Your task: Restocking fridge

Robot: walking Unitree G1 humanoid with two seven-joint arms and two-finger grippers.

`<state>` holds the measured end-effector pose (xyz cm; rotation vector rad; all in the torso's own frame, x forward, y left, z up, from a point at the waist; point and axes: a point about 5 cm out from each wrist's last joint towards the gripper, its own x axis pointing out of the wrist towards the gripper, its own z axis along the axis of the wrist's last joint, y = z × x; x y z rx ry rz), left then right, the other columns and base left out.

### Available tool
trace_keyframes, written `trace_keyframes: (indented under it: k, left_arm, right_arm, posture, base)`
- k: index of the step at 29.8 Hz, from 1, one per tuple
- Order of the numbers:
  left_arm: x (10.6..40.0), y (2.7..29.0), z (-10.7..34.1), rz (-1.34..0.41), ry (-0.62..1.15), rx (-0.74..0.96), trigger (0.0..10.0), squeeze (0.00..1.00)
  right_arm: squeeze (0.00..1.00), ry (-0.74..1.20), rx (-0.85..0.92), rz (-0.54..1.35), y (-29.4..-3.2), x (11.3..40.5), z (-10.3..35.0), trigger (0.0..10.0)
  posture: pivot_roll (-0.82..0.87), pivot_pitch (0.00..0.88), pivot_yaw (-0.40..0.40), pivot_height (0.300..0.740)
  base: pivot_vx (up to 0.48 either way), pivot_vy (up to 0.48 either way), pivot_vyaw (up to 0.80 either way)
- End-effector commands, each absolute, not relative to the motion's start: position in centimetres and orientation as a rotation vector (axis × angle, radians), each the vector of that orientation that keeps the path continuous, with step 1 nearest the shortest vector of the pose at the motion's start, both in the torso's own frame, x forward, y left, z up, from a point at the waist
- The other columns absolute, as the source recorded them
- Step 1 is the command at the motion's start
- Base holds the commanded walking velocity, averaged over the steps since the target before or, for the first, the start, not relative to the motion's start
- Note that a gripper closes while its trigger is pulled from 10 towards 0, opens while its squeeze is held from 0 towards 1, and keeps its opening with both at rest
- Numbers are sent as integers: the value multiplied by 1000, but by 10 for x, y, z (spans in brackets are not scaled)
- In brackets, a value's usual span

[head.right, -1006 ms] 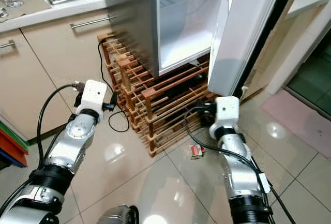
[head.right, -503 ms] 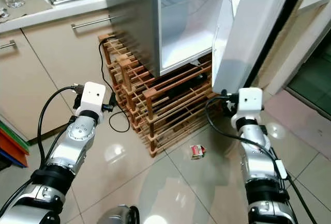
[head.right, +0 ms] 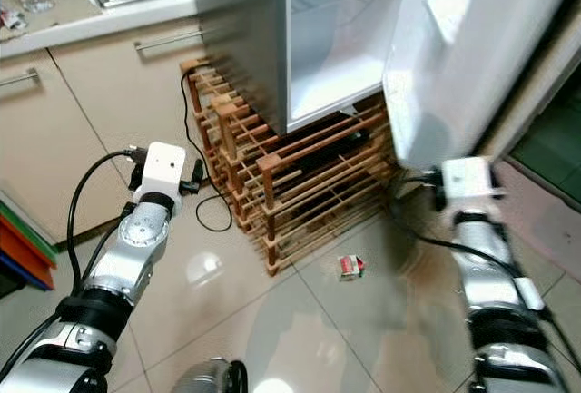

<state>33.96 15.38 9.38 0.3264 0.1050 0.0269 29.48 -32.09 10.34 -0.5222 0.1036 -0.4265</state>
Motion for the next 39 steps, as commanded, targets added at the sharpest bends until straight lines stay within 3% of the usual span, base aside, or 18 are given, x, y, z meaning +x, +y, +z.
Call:
trace_keyframes:
  k: [1, 6, 9, 14, 21, 23, 25, 27, 39]
  left_arm:
    - [340, 153, 94, 30, 103, 326, 10000, 0]
    - [341, 151, 97, 28, 93, 313, 10000, 0]
    - [340, 151, 97, 24, 90, 308, 10000, 0]
    - [340, 149, 96, 15, 83, 307, 10000, 0]
    - [340, 149, 96, 15, 83, 307, 10000, 0]
    - [341, 149, 97, 15, 77, 306, 10000, 0]
    - [345, 145, 111, 26, 24, 225, 10000, 0]
    - [346, 141, 120, 36, -13, 170, 10000, 0]
    - [347, 131, 125, 50, -17, 86, 10000, 0]
  right_arm:
    - [43, 132, -548, -492, -331, 287, 101, 10000]
    - [39, 123, -628, -610, -344, 266, 99, 10000]
    - [39, 51, -576, -530, -319, 265, 96, 10000]
    - [27, 12, -253, -266, -258, 278, 80, 10000]
    - [27, 12, -253, -266, -258, 278, 80, 10000]
    - [24, 12, -183, -222, -243, 280, 79, 10000]
    - [78, -20, -51, -49, -186, 293, 86, 10000]
    - [78, -30, -22, 22, -163, 298, 90, 10000]
    - [102, -14, -9, 86, -154, 303, 90, 10000]
  posture:
    - [75, 33, 14, 740]
    - [73, 37, 8, 740]
    - [71, 38, 9, 740]
    - [65, 34, 15, 740]
    - [65, 34, 15, 740]
    - [69, 33, 16, 740]
    - [84, 23, 6, 740]
    - [84, 24, 6, 740]
    - [90, 6, 5, 740]
  base:
    - [0, 0, 0]
    - [0, 0, 0]
    - [0, 0, 0]
    - [0, 0, 0]
    - [0, 0, 0]
    - [0, 0, 0]
    - [392, 0, 591]
    - [442, 0, 578]
    - [433, 0, 543]
